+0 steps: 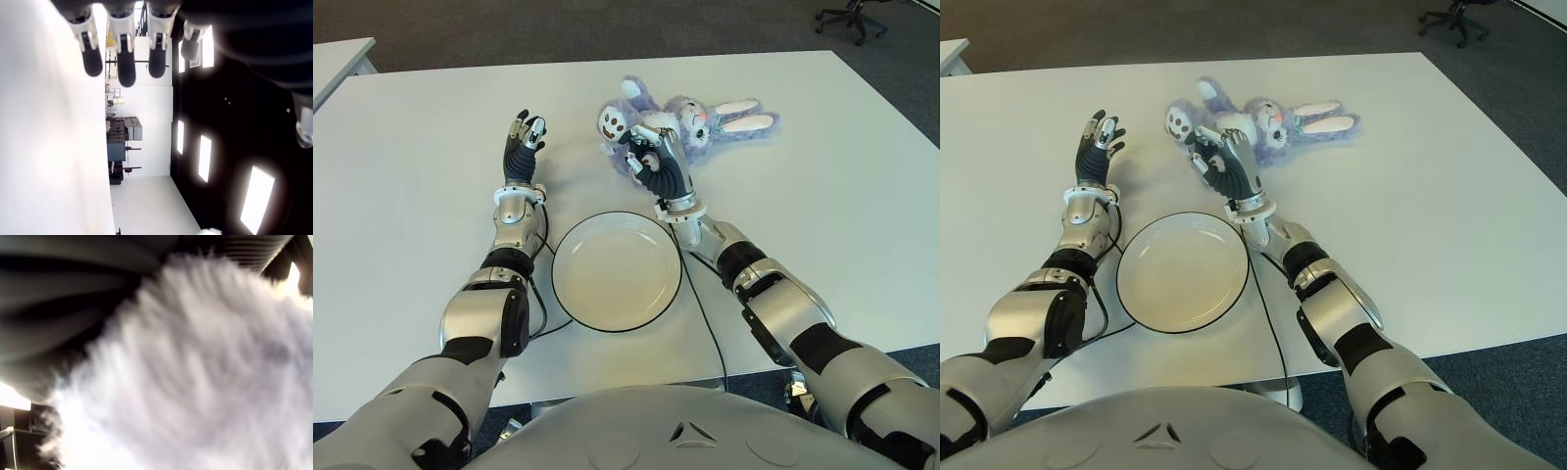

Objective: Put the doll into the plate.

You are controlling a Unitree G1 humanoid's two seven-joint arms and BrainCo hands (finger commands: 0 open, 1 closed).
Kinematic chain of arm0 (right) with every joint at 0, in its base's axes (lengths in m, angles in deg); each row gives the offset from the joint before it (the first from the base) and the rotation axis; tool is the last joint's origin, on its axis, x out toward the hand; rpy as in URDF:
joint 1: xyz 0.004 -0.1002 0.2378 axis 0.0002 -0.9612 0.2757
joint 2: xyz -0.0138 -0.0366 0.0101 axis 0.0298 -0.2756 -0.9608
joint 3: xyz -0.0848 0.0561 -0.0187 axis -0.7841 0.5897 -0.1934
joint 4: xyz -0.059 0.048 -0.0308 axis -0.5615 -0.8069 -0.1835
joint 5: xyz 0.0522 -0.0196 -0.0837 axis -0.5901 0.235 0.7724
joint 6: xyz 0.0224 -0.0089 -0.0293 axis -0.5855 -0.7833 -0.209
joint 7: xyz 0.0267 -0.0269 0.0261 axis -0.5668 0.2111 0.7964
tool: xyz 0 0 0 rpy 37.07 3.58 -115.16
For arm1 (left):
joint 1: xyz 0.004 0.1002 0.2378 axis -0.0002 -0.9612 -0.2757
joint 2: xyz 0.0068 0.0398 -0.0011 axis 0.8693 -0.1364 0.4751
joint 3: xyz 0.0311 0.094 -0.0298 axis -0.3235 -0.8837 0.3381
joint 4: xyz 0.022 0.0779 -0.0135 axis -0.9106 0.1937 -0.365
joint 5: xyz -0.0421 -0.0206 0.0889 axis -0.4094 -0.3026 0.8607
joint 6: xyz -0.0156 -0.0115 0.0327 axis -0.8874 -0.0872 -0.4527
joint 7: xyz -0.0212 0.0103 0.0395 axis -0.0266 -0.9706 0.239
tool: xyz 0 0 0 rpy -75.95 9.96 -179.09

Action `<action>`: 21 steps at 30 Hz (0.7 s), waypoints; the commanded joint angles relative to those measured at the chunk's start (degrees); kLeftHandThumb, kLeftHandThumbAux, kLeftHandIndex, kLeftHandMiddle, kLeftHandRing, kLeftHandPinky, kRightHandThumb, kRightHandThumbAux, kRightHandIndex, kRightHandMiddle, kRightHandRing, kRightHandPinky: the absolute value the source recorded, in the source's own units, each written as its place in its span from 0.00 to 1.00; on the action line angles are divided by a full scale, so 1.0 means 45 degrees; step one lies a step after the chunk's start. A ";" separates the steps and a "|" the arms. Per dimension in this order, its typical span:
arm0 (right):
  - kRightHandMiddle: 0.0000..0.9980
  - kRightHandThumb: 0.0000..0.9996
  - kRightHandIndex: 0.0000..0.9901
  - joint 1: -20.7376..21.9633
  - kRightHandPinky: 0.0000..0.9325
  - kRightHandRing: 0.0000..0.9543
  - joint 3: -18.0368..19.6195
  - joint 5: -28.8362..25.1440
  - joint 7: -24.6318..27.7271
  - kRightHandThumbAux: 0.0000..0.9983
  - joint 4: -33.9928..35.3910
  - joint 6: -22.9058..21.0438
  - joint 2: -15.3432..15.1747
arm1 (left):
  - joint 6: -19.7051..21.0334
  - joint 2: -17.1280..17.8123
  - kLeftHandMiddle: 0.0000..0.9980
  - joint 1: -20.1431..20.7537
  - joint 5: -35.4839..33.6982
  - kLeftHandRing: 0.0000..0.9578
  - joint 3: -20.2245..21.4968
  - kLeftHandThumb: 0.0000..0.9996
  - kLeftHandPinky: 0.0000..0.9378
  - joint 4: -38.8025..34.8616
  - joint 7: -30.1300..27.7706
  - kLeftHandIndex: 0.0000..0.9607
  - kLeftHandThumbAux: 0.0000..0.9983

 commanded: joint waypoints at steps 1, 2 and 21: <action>0.84 0.73 0.44 -0.3686 0.92 0.89 -0.0241 0.0006 -0.0194 0.70 -0.1734 -0.0542 0.0438 | 0.0419 -0.0083 0.14 -0.1574 -0.0186 0.18 0.0236 0.00 0.23 0.0729 -0.0486 0.01 0.37; 0.84 0.73 0.44 -0.3685 0.92 0.89 -0.0196 -0.0018 -0.0226 0.70 -0.1725 -0.0550 0.0405 | 0.0429 -0.0075 0.14 -0.1575 -0.0193 0.18 0.0243 0.00 0.23 0.0732 -0.0508 0.01 0.37; 0.85 0.73 0.44 -0.3740 0.92 0.89 0.0450 -0.0211 -0.0833 0.70 -0.1469 -0.0706 0.0117 | 0.0480 0.0060 0.15 -0.1627 -0.0239 0.18 0.0309 0.00 0.21 0.0756 -0.0722 0.02 0.37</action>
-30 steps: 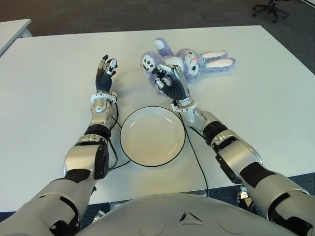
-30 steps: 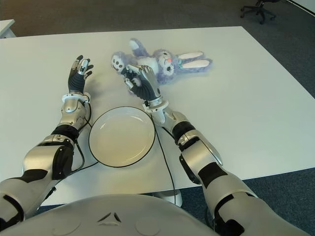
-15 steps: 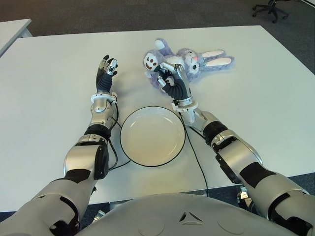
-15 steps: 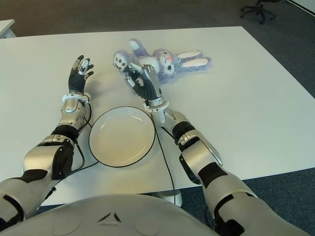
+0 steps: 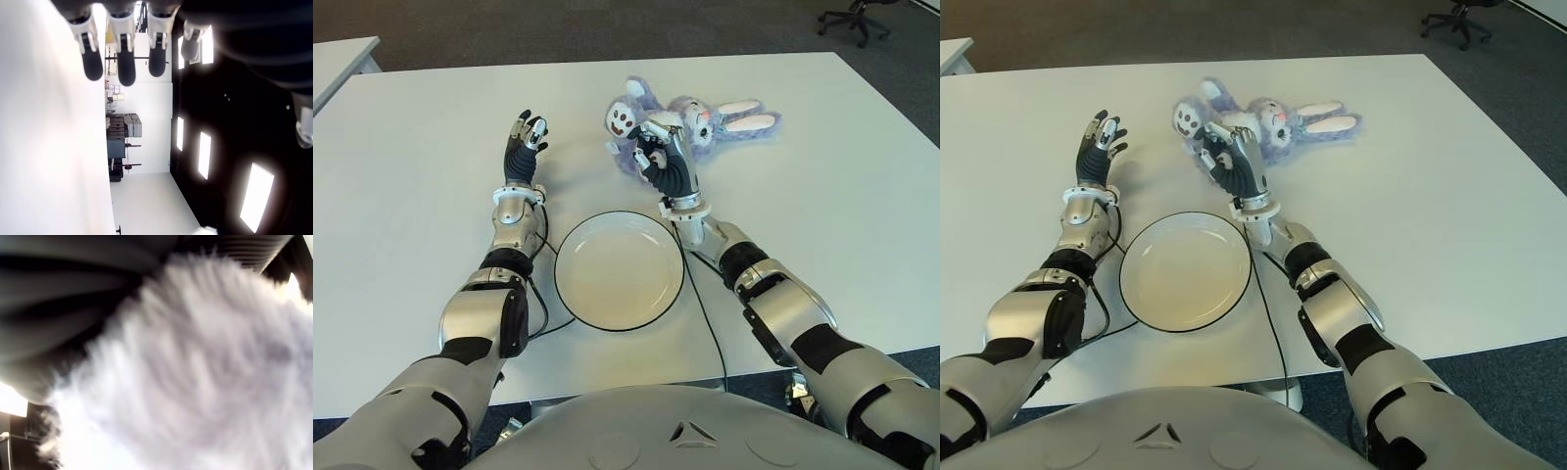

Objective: Put the doll into the plate.

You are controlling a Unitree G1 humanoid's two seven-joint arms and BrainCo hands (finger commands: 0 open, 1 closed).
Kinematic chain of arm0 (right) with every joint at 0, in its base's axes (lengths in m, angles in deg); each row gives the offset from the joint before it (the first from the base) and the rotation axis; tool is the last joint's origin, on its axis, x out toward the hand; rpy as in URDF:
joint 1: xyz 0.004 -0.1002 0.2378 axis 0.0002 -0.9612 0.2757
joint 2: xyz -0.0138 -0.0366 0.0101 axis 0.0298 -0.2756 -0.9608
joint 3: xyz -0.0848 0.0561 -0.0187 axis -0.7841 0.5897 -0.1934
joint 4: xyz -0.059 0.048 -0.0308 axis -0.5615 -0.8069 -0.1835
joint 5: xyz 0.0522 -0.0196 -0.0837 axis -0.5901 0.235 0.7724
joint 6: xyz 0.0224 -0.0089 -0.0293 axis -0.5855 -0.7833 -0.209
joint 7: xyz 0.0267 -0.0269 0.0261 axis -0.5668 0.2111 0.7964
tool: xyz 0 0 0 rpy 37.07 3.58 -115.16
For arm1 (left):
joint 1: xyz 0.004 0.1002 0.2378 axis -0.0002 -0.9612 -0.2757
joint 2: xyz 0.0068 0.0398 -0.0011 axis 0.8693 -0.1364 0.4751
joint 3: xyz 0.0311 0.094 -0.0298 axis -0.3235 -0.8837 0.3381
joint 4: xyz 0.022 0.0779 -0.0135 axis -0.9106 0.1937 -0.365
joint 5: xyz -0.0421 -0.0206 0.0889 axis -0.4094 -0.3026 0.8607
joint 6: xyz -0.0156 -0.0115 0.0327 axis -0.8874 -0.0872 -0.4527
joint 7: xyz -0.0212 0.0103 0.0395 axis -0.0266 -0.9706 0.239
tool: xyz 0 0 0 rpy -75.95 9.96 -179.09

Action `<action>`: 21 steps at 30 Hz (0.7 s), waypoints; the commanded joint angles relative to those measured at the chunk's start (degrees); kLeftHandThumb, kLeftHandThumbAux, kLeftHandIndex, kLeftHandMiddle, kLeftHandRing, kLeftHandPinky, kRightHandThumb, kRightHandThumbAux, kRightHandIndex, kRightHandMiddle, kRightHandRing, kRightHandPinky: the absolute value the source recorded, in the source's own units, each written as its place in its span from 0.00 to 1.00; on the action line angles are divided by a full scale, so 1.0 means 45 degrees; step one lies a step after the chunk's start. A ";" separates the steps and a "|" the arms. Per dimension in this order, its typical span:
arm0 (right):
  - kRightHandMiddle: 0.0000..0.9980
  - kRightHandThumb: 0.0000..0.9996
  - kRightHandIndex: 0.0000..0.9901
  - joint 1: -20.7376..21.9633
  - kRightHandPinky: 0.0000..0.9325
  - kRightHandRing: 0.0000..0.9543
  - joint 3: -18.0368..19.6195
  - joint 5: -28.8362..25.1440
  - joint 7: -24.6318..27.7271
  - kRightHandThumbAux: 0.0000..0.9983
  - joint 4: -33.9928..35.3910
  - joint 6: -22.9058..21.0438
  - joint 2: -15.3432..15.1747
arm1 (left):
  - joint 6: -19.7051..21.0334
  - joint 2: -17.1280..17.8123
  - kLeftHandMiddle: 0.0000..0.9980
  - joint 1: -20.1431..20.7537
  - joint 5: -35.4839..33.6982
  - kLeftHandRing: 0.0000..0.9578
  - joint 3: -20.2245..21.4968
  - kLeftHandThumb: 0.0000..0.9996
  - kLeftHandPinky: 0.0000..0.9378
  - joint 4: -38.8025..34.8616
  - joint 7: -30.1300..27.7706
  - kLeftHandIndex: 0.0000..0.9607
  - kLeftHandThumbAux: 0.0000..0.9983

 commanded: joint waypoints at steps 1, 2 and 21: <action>0.85 0.72 0.44 -0.3640 0.93 0.90 0.0065 -0.0223 -0.0425 0.70 -0.1468 -0.0691 0.0214 | 0.0491 -0.0010 0.15 -0.1571 -0.0245 0.18 0.0310 0.00 0.21 0.0782 -0.0447 0.02 0.38; 0.85 0.72 0.44 -0.3640 0.93 0.90 0.0079 -0.0219 -0.0461 0.71 -0.1456 -0.0705 0.0215 | 0.0499 -0.0002 0.15 -0.1568 -0.0250 0.18 0.0313 0.00 0.21 0.0783 -0.0450 0.02 0.38; 0.85 0.72 0.44 -0.4017 0.94 0.91 0.1053 -0.0622 -0.0940 0.71 -0.0538 -0.0434 -0.0011 | 0.0542 0.0158 0.15 -0.1557 -0.0336 0.19 0.0432 0.00 0.25 0.0859 -0.0617 0.02 0.36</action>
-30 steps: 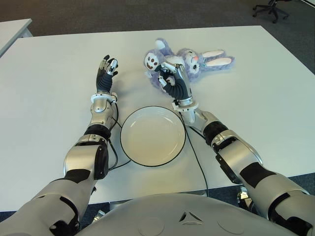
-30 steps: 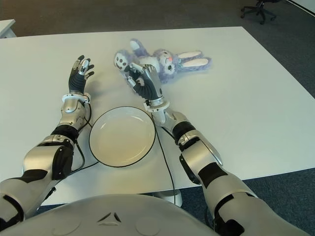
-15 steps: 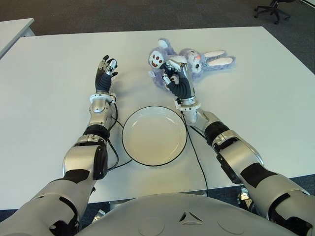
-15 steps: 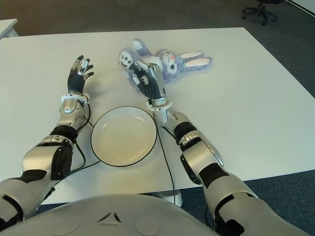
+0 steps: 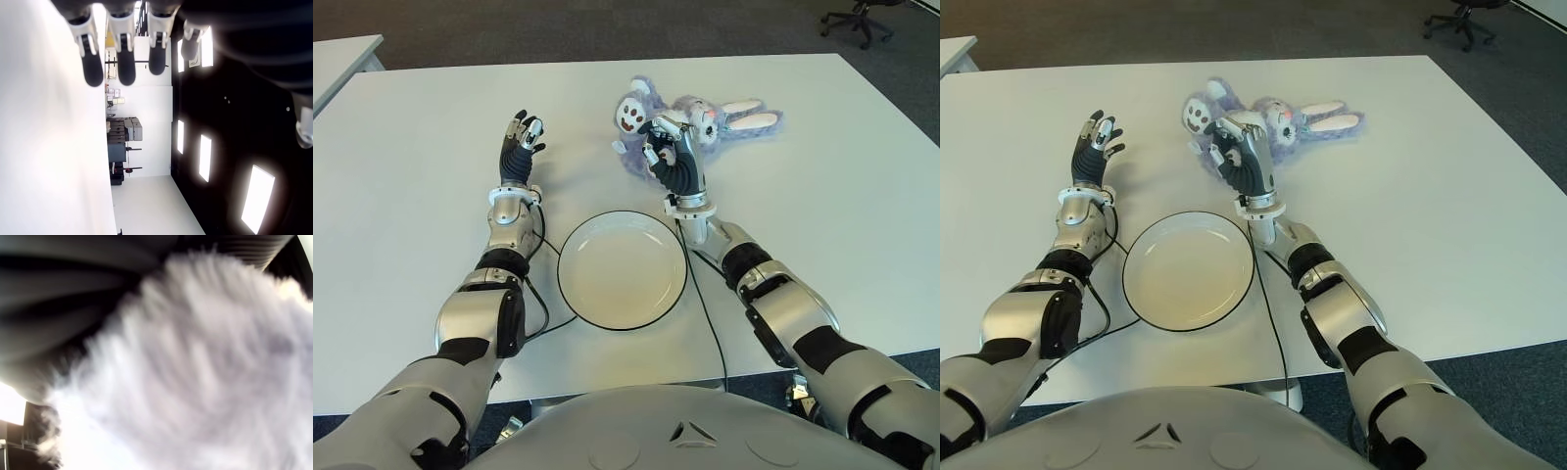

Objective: Put the doll into the plate.

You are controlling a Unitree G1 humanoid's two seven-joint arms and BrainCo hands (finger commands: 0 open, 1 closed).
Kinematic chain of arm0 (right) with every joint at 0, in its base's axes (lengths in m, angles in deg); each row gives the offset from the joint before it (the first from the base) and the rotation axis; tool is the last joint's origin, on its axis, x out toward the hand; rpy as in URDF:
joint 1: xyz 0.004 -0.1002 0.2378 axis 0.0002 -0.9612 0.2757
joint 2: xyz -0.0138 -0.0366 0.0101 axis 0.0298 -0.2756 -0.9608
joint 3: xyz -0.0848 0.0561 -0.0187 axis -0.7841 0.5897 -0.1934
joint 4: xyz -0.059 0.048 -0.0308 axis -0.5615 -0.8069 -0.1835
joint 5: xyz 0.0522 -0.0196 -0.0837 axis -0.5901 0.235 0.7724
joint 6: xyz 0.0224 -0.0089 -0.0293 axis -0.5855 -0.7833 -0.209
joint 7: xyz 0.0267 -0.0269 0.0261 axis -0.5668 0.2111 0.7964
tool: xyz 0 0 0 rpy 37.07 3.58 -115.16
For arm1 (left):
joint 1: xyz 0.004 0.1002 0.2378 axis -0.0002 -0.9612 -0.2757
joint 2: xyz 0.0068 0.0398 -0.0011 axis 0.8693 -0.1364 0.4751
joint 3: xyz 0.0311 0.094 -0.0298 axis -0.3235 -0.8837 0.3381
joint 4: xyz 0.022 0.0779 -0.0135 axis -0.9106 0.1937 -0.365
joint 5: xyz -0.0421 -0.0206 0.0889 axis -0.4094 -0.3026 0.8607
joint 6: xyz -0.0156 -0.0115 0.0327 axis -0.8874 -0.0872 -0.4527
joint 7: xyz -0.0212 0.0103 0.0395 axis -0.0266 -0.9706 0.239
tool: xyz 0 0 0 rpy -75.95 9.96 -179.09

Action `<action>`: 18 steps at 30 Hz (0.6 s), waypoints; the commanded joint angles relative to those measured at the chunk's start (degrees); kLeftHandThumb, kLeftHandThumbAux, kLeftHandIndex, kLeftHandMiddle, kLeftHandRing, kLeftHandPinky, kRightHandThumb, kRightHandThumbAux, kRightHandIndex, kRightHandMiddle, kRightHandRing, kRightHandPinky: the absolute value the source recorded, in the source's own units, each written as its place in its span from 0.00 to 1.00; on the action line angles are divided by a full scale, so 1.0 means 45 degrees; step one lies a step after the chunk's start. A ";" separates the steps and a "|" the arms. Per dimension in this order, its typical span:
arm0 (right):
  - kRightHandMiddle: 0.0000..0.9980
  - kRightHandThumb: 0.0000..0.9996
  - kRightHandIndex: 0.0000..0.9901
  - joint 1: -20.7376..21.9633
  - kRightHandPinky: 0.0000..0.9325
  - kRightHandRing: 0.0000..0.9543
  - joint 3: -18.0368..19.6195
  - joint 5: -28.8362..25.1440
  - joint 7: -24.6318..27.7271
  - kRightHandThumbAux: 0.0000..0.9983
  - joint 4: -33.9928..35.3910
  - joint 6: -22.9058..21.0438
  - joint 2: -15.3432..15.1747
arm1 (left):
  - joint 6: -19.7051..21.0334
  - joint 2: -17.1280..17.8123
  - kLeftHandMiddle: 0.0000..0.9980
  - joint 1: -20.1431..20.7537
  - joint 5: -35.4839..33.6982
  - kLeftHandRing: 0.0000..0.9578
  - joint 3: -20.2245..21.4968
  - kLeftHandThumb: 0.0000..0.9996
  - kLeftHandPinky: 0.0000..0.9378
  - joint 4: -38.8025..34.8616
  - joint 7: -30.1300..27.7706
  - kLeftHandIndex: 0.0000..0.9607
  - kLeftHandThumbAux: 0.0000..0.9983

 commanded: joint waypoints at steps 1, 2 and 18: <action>0.85 0.72 0.44 -0.3771 0.94 0.91 0.0442 -0.0567 -0.0690 0.71 -0.0821 -0.0378 0.0096 | 0.0548 -0.0020 0.15 -0.1512 -0.0341 0.19 0.0390 0.00 0.25 0.0868 -0.0496 0.02 0.36; 0.86 0.72 0.44 -0.3776 0.94 0.91 0.0492 -0.0547 -0.0736 0.71 -0.0712 -0.0395 0.0071 | 0.0555 -0.0016 0.15 -0.1510 -0.0344 0.19 0.0400 0.00 0.24 0.0872 -0.0499 0.02 0.36; 0.86 0.71 0.44 -0.4290 0.92 0.91 0.1336 -0.0505 -0.0778 0.72 0.0808 -0.0506 -0.0227 | 0.0562 0.0022 0.15 -0.1511 -0.0320 0.20 0.0524 0.00 0.25 0.0918 -0.0429 0.03 0.35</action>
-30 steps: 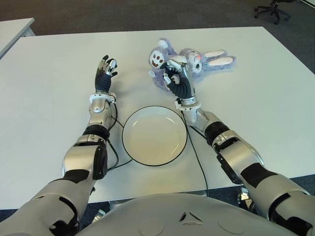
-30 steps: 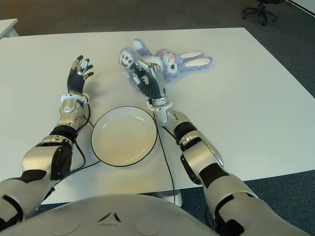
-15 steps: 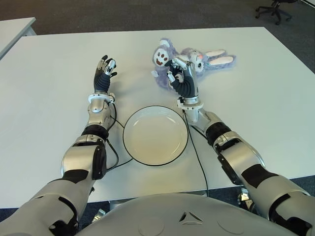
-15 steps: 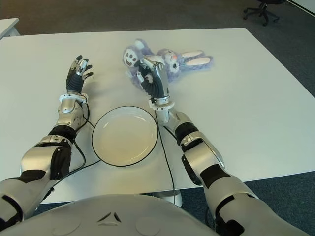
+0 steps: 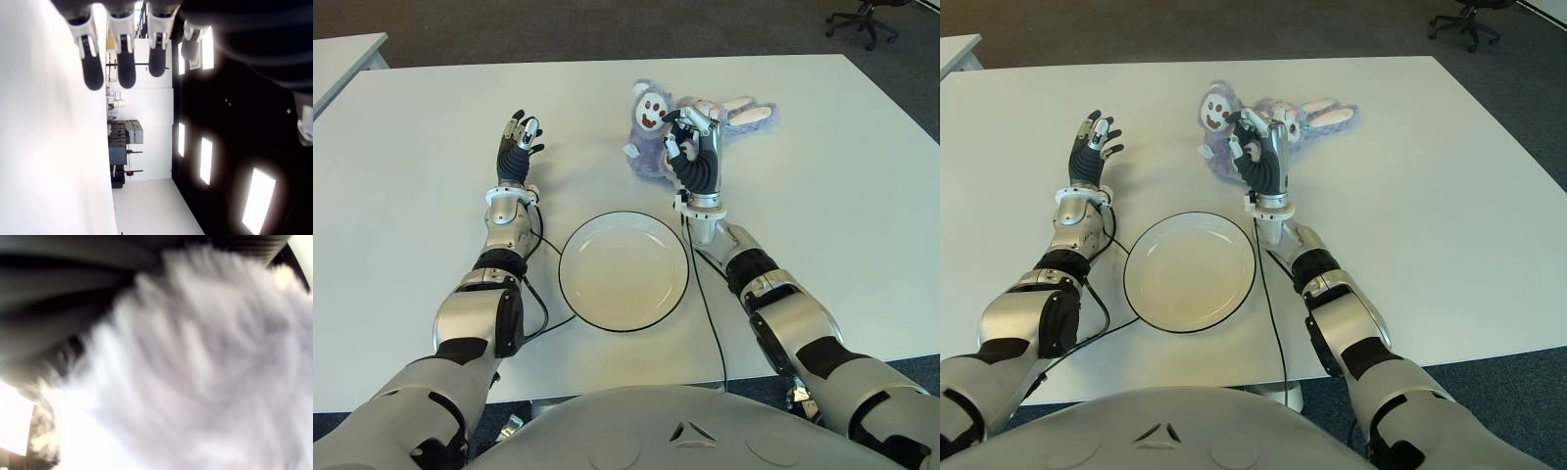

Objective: Put the doll into the plate.

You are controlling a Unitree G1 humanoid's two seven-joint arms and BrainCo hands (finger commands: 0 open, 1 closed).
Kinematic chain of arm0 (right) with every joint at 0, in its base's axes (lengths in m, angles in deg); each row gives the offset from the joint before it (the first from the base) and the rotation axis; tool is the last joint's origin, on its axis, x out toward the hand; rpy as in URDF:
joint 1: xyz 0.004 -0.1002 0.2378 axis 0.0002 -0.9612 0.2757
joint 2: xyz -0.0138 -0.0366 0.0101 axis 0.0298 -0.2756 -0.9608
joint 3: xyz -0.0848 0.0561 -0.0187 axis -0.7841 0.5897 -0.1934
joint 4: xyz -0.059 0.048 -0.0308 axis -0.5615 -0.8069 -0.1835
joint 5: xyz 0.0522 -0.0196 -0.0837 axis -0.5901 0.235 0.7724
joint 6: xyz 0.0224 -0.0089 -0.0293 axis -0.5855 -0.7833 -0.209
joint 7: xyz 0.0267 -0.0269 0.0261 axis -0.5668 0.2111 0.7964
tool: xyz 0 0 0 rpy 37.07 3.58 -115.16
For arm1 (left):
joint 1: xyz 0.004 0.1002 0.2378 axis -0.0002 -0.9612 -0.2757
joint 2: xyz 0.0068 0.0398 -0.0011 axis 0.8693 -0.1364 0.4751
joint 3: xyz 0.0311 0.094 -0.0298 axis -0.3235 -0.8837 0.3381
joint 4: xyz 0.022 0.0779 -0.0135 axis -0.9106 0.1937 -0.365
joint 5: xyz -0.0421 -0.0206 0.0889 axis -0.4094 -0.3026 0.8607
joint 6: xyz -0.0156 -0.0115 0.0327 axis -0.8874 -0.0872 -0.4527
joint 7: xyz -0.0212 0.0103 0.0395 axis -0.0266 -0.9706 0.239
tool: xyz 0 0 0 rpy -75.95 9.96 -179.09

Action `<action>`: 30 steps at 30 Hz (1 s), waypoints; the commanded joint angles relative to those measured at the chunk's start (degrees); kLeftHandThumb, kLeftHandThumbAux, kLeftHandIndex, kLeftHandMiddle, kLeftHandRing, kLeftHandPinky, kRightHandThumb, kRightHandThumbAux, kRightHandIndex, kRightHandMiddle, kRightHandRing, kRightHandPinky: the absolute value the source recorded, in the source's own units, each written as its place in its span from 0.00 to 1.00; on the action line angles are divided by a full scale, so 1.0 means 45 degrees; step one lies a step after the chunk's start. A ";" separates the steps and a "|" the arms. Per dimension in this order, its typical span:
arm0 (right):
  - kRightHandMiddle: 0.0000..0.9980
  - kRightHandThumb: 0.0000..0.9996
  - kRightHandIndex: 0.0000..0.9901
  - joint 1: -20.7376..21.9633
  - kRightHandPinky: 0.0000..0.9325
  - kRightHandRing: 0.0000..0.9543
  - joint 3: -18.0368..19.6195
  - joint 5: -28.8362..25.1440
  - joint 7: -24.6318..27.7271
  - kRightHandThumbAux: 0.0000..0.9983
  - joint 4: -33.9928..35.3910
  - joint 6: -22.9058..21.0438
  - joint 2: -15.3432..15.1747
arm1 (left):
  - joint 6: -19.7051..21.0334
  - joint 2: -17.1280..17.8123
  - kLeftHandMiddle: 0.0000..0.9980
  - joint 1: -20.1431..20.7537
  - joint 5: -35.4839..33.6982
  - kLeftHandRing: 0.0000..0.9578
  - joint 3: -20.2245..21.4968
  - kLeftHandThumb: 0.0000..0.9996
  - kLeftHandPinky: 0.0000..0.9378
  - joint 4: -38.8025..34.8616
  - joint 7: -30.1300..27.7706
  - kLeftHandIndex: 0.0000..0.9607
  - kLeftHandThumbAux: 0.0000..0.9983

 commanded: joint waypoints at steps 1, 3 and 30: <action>0.86 0.71 0.44 -0.3473 0.92 0.91 0.0312 -0.0505 -0.0194 0.72 -0.0801 -0.0366 -0.0061 | 0.0529 -0.0080 0.15 -0.1495 -0.0294 0.20 0.0341 0.00 0.24 0.0912 -0.0351 0.03 0.35; 0.86 0.71 0.44 -0.3539 0.91 0.91 0.0400 -0.0494 -0.0177 0.72 -0.0682 -0.0260 -0.0132 | 0.0543 -0.0076 0.15 -0.1499 -0.0261 0.19 0.0362 0.00 0.23 0.0911 -0.0325 0.03 0.35; 0.86 0.73 0.44 -0.4848 0.94 0.91 0.1003 0.0098 -0.1304 0.71 0.1528 0.0066 -0.0732 | 0.0526 -0.0003 0.16 -0.1606 -0.0194 0.18 0.0452 0.00 0.21 0.0814 -0.0233 0.03 0.35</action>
